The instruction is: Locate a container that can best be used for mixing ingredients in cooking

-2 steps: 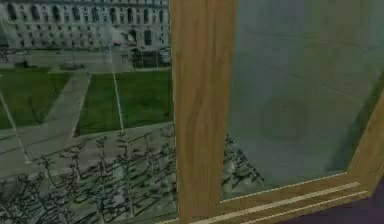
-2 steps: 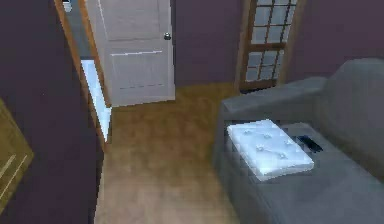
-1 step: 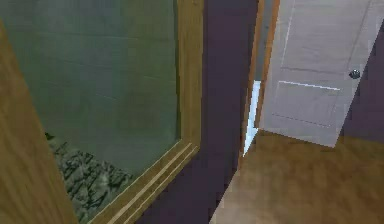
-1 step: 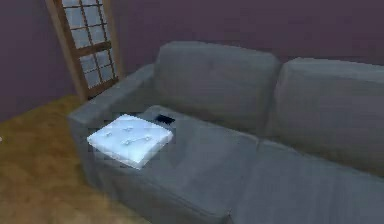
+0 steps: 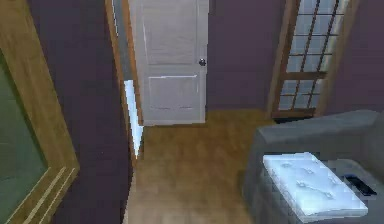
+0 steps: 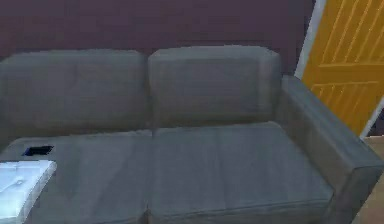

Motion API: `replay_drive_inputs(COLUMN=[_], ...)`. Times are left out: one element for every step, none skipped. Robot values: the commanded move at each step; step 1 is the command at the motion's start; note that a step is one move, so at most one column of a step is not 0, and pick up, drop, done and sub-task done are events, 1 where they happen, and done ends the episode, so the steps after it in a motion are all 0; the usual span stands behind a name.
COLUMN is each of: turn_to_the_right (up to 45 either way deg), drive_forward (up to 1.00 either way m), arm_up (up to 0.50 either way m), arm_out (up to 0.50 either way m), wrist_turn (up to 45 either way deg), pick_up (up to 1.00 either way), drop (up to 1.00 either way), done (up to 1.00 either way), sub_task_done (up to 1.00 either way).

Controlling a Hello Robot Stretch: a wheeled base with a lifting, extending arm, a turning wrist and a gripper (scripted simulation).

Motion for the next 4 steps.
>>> replay_drive_inputs(turn_to_the_right=[0.0, 0.0, 42.0, 0.0], drive_forward=[1.0, 0.35, 0.0, 0.35], arm_up=[0.0, 0.0, 0.0, 0.0], arm_out=[0.0, 0.0, 0.0, 0.0], wrist_turn=[0.0, 0.0, 0.0, 0.0], pick_up=[0.0, 0.0, 0.0, 0.0], drop=[0.0, 0.0, 0.0, 0.0], done=[0.0, 0.0, 0.0, 0.0], sub_task_done=[0.0, 0.0, 0.0, 0.0])
